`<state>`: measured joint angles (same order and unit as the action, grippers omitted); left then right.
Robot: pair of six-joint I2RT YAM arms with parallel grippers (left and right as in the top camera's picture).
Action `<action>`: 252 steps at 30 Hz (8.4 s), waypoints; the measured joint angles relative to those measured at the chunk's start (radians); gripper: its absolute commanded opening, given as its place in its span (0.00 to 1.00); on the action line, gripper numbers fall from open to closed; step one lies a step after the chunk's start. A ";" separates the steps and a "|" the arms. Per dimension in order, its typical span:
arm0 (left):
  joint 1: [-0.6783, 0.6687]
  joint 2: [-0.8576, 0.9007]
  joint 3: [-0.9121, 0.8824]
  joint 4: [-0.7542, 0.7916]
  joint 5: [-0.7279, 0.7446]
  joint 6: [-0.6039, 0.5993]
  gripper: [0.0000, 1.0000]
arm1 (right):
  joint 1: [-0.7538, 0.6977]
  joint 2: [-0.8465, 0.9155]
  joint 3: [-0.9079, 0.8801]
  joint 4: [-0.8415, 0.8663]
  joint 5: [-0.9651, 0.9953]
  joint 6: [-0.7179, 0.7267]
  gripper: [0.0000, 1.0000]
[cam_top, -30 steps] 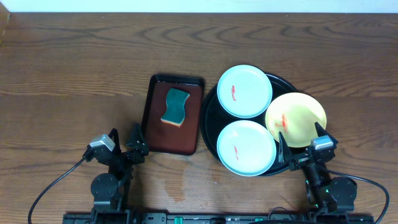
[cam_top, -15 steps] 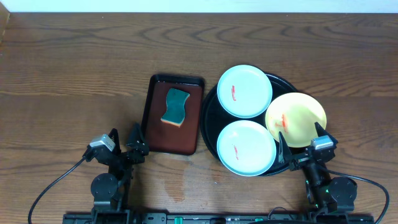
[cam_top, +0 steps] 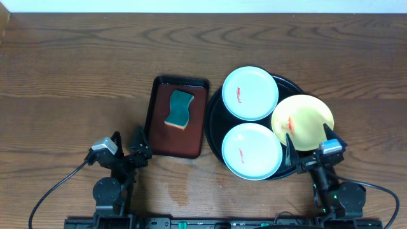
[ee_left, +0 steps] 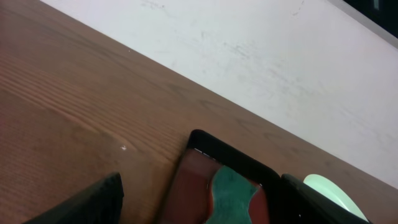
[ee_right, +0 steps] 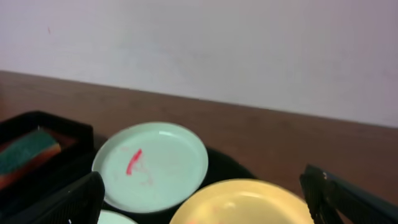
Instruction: Clean dirty plates on tray and stack at the side
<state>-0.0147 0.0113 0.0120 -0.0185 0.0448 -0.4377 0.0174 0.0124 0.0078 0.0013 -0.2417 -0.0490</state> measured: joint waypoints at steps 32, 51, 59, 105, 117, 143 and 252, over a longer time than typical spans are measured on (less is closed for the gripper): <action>0.000 0.814 1.104 -0.854 0.272 0.040 0.80 | 0.000 0.819 1.023 -0.777 -0.241 0.024 0.99; -0.124 1.426 1.270 -1.030 0.282 0.204 0.76 | 0.008 1.290 1.191 -0.935 -0.404 0.101 0.99; -0.305 1.690 1.270 -0.821 0.076 0.244 0.70 | 0.018 1.290 1.191 -0.927 -0.457 0.129 0.99; -0.295 1.832 1.096 -0.642 0.093 0.209 0.07 | 0.032 1.290 1.192 -0.960 -0.461 0.137 0.99; -0.294 1.814 1.196 -0.819 0.068 0.210 0.60 | 0.032 1.290 1.192 -0.962 -0.460 0.137 0.99; -0.293 1.904 1.205 -0.489 0.000 0.225 0.07 | 0.032 1.290 1.192 -0.967 -0.458 0.137 0.99; -0.702 1.927 1.245 -0.610 0.246 -0.285 0.07 | 0.184 1.541 0.721 -0.521 0.032 0.486 0.01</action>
<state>-0.7166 1.9385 1.2568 -0.6289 0.2905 -0.7227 0.2012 1.5532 0.7292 -0.5194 -0.2092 0.4374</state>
